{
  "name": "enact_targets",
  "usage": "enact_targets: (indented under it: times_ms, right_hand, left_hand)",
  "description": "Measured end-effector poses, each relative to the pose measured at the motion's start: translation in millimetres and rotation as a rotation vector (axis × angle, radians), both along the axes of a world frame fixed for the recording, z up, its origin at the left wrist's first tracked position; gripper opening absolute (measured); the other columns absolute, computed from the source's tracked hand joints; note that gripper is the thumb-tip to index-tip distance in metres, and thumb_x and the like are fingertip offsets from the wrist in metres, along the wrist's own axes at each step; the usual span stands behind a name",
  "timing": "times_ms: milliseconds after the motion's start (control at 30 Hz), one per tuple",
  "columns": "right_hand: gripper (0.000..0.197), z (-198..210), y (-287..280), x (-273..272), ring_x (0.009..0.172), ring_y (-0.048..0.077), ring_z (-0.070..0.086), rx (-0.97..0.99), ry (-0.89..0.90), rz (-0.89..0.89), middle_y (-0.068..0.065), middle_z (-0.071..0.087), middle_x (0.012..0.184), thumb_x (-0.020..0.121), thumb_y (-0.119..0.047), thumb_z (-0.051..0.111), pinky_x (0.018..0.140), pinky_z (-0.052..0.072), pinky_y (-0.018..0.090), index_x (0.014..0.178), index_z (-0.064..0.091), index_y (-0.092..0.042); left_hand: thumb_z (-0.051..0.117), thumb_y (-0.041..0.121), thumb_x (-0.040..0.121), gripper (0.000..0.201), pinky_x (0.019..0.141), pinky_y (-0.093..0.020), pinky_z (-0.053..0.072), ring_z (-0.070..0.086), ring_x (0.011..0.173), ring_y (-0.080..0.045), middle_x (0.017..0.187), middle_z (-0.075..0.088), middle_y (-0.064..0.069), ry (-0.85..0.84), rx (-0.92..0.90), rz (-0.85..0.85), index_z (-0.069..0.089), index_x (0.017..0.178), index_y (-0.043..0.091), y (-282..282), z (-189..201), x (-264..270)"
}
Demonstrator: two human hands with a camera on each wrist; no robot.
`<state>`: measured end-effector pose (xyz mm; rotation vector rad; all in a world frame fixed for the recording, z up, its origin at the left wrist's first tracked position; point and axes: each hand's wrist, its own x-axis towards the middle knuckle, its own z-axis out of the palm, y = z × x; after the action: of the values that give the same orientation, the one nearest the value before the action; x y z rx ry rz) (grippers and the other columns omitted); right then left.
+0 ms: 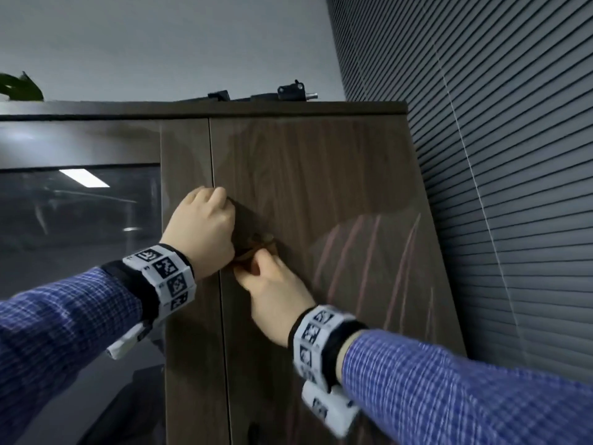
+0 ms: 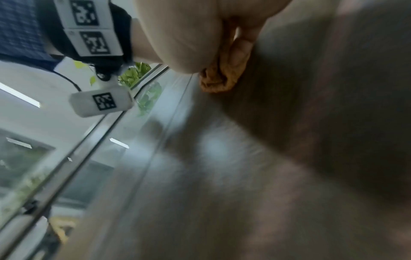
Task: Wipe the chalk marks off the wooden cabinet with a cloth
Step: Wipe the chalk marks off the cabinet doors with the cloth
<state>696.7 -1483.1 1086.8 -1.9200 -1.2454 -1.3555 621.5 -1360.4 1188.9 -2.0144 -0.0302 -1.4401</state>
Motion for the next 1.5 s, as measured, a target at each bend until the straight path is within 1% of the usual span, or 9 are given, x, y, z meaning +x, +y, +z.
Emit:
enact_targets:
  times_ms: [333,433,567,667,767,967,1133,1233,1500]
  right_hand:
    - [0.042,53,-170,106,0.115,0.03,0.053,0.943,0.385,-0.309,0.013,0.05,0.131,0.087,-0.003,0.047,0.099,0.036,0.024,0.123,0.068,-0.011]
    - [0.041,46,-126,81,0.111,0.028,0.053,0.857,0.231,-0.292,0.011,0.05,0.123,0.087,0.0,0.049,0.097,0.034,0.021,0.118,0.071,-0.015]
    - [0.024,6,-43,27,0.1,0.024,0.06,0.371,0.047,-0.059,0.003,0.061,0.109,0.089,-0.008,0.056,0.087,0.048,0.031,0.109,0.063,-0.021]
    - [0.049,-37,-8,-5,0.108,0.034,0.047,-0.074,-0.04,-0.059,0.011,0.044,0.122,0.083,0.0,0.052,0.078,0.051,0.041,0.129,0.057,-0.017]
    - [0.048,-28,-21,1,0.12,0.033,0.041,-0.075,-0.011,-0.045,0.009,0.039,0.135,0.089,-0.003,0.05,0.093,0.048,0.042,0.133,0.054,-0.021]
    - [0.035,-10,-149,82,0.108,0.03,0.056,0.604,0.141,-0.324,0.005,0.055,0.117,0.093,-0.008,0.048,0.094,0.041,0.019,0.123,0.065,-0.015]
    - [0.038,-37,-171,101,0.099,0.04,0.058,0.971,0.305,-0.33,0.021,0.051,0.115,0.088,0.002,0.05,0.09,0.043,0.034,0.117,0.071,-0.009]
    - [0.042,-30,-119,75,0.098,0.033,0.056,0.802,0.188,-0.238,0.015,0.052,0.111,0.085,0.001,0.05,0.086,0.041,0.029,0.118,0.07,-0.015]
    - [0.049,-128,-33,10,0.099,0.033,0.055,-0.475,-0.206,-0.073,0.014,0.054,0.113,0.077,-0.004,0.053,0.063,0.056,0.035,0.123,0.063,-0.014]
  left_hand:
    - [0.053,0.009,0.056,0.045,0.11,-0.056,0.04,0.055,0.097,-0.046,0.094,0.054,-0.023,0.038,-0.047,-0.012,0.064,0.093,-0.014,-3,-11,-3]
    - [0.05,0.008,0.055,0.044,0.111,-0.054,0.04,0.054,0.097,-0.044,0.094,0.053,-0.02,0.048,-0.044,-0.051,0.063,0.092,-0.012,-1,-11,-4]
    - [0.058,0.005,0.053,0.046,0.113,-0.055,0.039,0.056,0.101,-0.046,0.096,0.055,-0.022,0.053,-0.063,-0.05,0.063,0.096,-0.014,-1,-13,0]
    - [0.06,0.005,0.056,0.053,0.114,-0.056,0.037,0.054,0.108,-0.048,0.104,0.056,-0.026,0.07,-0.086,-0.032,0.062,0.105,-0.017,-3,-16,1]
    - [0.06,0.004,0.058,0.056,0.114,-0.057,0.035,0.053,0.111,-0.049,0.108,0.055,-0.029,0.077,-0.098,-0.013,0.06,0.11,-0.019,-3,-17,-1]
    - [0.056,0.005,0.061,0.056,0.116,-0.055,0.033,0.051,0.114,-0.048,0.113,0.053,-0.028,0.112,-0.095,0.018,0.059,0.113,-0.017,-4,-17,-6]
    - [0.055,0.006,0.059,0.054,0.115,-0.056,0.034,0.052,0.109,-0.048,0.109,0.053,-0.027,0.13,-0.076,0.026,0.061,0.108,-0.016,-2,-17,-4]
    - [0.057,0.005,0.059,0.051,0.115,-0.057,0.033,0.051,0.109,-0.049,0.107,0.054,-0.027,0.132,-0.081,0.026,0.061,0.106,-0.015,-4,-19,-2]
    - [0.057,0.011,0.066,0.071,0.12,-0.055,0.025,0.039,0.129,-0.049,0.132,0.044,-0.032,0.133,-0.082,0.068,0.047,0.129,-0.021,2,-31,-4]
